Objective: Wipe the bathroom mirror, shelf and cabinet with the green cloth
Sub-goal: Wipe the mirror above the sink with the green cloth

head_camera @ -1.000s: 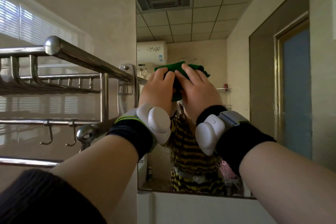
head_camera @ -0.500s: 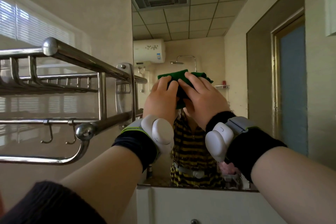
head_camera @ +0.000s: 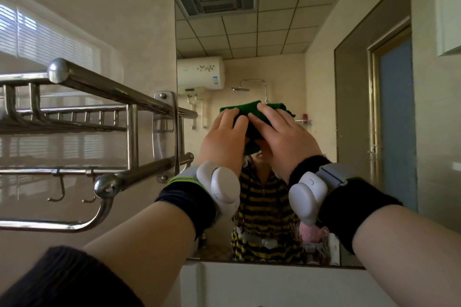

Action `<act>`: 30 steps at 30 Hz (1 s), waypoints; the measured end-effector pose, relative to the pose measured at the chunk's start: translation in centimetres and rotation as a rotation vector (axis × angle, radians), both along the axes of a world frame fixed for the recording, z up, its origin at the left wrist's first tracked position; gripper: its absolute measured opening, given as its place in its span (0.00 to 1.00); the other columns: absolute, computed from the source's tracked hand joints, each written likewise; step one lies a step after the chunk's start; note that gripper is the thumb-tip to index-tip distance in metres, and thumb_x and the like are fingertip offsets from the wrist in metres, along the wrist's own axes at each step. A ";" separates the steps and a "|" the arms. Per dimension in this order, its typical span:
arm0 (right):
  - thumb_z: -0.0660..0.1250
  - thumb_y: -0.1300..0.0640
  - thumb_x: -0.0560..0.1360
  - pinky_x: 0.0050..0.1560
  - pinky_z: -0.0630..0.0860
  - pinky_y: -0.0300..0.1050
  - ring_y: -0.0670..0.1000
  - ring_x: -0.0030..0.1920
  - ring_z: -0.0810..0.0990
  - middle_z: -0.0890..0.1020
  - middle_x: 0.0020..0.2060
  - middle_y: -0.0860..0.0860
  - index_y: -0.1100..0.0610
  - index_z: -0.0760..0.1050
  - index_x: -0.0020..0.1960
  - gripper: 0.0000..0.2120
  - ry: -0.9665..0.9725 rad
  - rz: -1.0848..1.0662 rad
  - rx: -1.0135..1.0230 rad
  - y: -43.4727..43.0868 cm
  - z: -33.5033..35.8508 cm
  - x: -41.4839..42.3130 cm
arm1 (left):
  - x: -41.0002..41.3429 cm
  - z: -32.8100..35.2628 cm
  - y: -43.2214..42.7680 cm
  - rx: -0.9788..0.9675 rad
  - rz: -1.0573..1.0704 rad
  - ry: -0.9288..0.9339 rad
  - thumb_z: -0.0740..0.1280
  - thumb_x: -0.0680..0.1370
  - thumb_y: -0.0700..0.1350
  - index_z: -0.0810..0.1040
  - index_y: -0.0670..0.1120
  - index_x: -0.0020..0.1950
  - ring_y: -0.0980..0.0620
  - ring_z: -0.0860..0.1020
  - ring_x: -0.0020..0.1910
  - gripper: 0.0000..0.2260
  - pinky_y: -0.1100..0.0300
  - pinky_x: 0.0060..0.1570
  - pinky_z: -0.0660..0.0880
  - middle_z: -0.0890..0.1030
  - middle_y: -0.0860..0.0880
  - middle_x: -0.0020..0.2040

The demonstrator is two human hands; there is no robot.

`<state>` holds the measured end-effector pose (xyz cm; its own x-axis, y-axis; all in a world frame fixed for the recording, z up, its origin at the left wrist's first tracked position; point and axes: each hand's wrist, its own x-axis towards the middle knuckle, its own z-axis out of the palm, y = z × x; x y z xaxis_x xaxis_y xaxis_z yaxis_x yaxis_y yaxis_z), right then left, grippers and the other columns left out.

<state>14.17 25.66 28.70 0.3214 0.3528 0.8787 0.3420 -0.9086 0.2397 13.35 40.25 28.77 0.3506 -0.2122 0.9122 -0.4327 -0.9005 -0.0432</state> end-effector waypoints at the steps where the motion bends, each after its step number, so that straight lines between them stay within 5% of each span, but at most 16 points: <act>1: 0.61 0.58 0.75 0.63 0.68 0.54 0.56 0.70 0.61 0.61 0.73 0.53 0.53 0.62 0.73 0.26 -0.007 -0.004 0.003 -0.3 0.2 0.0 | 0.0 0.3 -0.3 0.001 -0.003 -0.008 0.63 0.78 0.41 0.71 0.42 0.62 0.48 0.63 0.69 0.13 0.58 0.55 0.70 0.66 0.47 0.69; 7: 0.62 0.60 0.73 0.58 0.71 0.53 0.58 0.67 0.65 0.64 0.71 0.54 0.55 0.64 0.71 0.27 -0.058 -0.015 0.052 -2.4 1.7 -0.2 | -0.1 2.3 -3.1 0.005 -0.013 -0.071 0.62 0.77 0.41 0.72 0.43 0.61 0.47 0.67 0.65 0.13 0.60 0.48 0.68 0.69 0.47 0.66; 30: 0.65 0.59 0.75 0.63 0.69 0.53 0.58 0.67 0.65 0.65 0.71 0.54 0.55 0.65 0.71 0.25 -0.039 -0.023 0.081 -3.4 -0.9 -0.9 | -0.6 0.0 -4.2 0.011 -0.026 -0.030 0.63 0.77 0.40 0.73 0.42 0.63 0.46 0.65 0.68 0.14 0.57 0.54 0.70 0.69 0.45 0.68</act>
